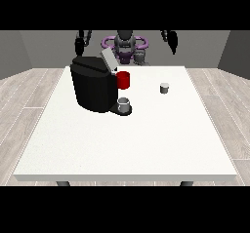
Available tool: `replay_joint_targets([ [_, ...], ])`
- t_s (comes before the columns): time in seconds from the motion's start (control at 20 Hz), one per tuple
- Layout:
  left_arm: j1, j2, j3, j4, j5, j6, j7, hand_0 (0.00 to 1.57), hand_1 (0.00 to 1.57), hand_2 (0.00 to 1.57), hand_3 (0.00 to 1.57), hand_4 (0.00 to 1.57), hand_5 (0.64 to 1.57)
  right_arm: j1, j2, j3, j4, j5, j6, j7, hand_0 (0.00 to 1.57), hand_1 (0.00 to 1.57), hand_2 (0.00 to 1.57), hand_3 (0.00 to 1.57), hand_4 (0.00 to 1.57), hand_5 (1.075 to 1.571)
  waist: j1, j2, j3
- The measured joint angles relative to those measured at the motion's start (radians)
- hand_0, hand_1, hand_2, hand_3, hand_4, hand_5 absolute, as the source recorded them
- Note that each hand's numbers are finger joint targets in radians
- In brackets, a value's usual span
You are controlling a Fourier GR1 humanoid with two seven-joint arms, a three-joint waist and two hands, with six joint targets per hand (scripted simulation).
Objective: Insert the coffee pod into the coffee machine and close the lid
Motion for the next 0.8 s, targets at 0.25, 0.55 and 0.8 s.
replay_joint_targets([
  [0.25,0.034,0.007,0.006,-0.008,0.042,-0.060,-0.074,0.00,0.00,0.00,0.00,0.26,1.571,0.010,-0.009,-0.014,0.019,-0.007,0.013,-0.008,0.00,0.00,0.00,0.00,0.13,1.571,0.003,-0.001,-0.0236],
  [0.55,0.031,0.073,0.031,0.018,0.038,-0.128,-0.157,0.00,0.00,0.00,0.00,0.00,1.571,0.015,0.052,-0.047,0.026,0.010,-0.077,-0.124,0.00,0.00,0.00,0.00,0.14,1.571,-0.026,0.016,-0.0311],
  [0.8,-0.050,0.150,0.086,0.095,0.013,-0.154,-0.149,0.00,0.00,0.00,0.00,0.00,1.571,-0.025,0.060,-0.055,0.022,-0.007,-0.095,-0.154,0.00,0.00,0.00,0.00,0.16,1.571,-0.061,0.062,-0.0323],
])
